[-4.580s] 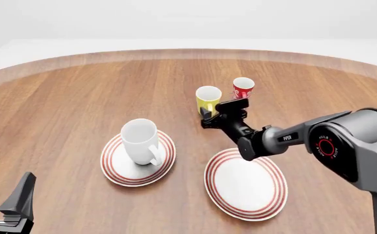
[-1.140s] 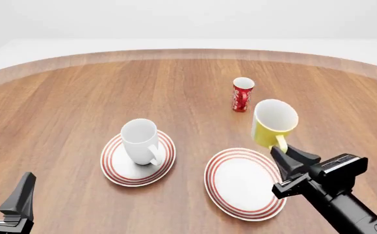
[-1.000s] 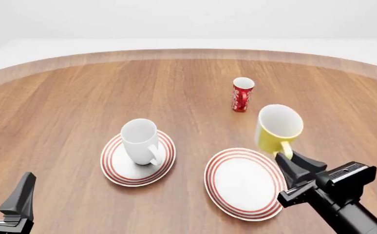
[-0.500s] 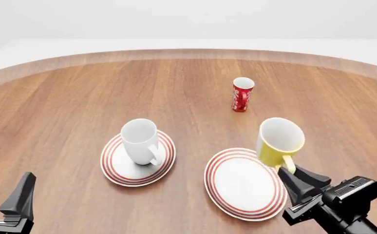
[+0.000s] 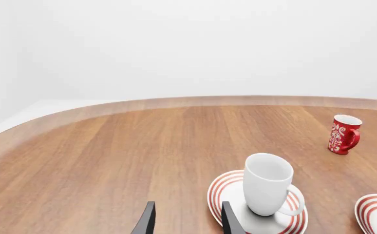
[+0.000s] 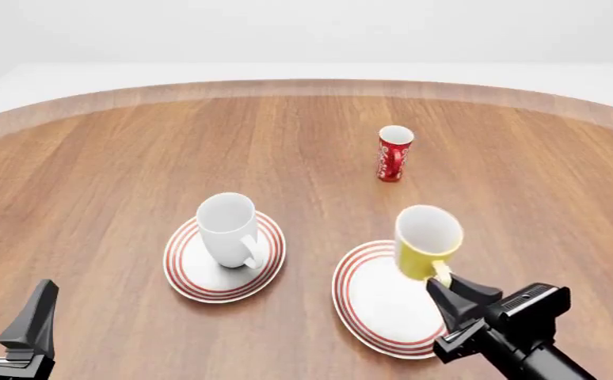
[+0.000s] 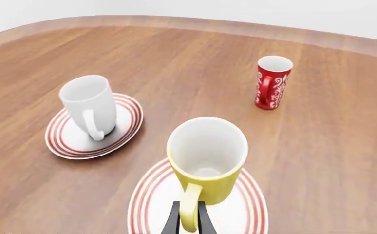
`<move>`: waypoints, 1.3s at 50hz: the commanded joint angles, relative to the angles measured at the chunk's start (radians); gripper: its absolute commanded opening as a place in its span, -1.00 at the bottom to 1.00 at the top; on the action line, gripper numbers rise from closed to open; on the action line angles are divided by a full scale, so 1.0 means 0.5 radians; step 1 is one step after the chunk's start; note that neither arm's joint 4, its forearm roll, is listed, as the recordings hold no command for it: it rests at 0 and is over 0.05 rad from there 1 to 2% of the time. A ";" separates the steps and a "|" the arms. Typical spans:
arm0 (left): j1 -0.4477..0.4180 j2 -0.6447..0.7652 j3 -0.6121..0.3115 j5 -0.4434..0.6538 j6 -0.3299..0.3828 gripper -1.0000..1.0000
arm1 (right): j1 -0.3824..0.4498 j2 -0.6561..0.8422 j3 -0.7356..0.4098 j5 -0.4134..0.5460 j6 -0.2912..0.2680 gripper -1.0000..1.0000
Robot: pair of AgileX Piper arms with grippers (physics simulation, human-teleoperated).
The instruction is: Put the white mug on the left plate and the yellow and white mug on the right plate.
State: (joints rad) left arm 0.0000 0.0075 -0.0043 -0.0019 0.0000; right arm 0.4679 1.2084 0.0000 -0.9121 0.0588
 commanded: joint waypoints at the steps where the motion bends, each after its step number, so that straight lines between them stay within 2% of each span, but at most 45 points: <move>1: 0.000 0.000 0.000 0.000 0.000 1.00 | 0.005 0.293 0.000 -0.244 0.014 -1.00; 7: 0.000 0.000 0.000 0.000 0.000 1.00 | 0.000 0.333 0.000 -0.265 0.007 -1.00; 10: 0.000 0.000 0.000 0.000 0.000 1.00 | -0.001 0.459 0.000 -0.376 -0.002 -1.00; 21: 0.000 0.000 0.000 0.000 0.000 1.00 | -0.005 0.728 0.000 -0.586 -0.014 -1.00; 65: 0.000 0.000 0.000 0.000 0.000 1.00 | -0.024 0.838 0.000 -0.612 -0.033 -1.00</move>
State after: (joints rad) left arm 0.0000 0.0075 -0.0043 -0.0019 0.0000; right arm 0.4562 1.6215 0.0000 -1.2154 0.0355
